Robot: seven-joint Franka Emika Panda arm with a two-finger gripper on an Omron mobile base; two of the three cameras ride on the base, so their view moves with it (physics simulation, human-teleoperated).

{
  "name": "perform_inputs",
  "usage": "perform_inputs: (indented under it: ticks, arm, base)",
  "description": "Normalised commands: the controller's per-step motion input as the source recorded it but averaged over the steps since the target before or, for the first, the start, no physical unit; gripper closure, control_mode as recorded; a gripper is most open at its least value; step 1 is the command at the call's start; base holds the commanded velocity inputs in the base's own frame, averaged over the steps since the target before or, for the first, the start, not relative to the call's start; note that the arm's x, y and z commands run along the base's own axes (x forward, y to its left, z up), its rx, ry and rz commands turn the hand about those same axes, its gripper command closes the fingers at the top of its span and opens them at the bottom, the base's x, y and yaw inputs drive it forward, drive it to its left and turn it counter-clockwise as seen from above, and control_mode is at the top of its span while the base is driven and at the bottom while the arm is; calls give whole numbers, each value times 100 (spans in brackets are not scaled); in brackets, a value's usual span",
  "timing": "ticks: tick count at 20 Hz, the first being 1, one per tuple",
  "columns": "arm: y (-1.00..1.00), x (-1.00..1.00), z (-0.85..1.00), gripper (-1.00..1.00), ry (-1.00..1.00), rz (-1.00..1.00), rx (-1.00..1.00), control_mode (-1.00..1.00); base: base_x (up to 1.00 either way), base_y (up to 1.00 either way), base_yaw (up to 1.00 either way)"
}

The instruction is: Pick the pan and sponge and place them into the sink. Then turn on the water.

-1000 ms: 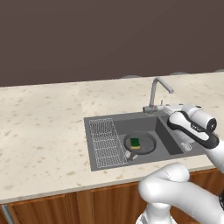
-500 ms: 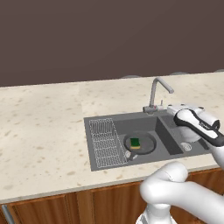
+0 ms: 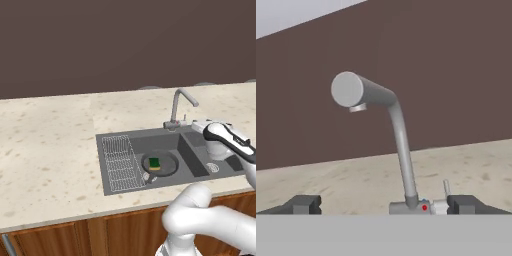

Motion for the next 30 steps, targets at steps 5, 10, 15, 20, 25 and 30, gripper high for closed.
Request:
perform_inputs:
  ticks: [5,10,15,20,25,30]
  arm:
    - [-4,23,-14,-100,-3,0,-1,-100]
    - [-5,27,-16,-100,-1,-3,-3,-100]
    - [-13,30,-11,-100,0,-3,0,-100]
    - [-17,28,-12,-100,0,-1,0,-100]
    - [-5,24,-24,-100,0,0,0,-100]
    - [-5,30,-18,-100,-3,3,0,-100]
  base:
    - [0,0,0]
    - [0,0,0]
    - [0,0,0]
    - [0,0,0]
    - [0,0,0]
    - [0,0,0]
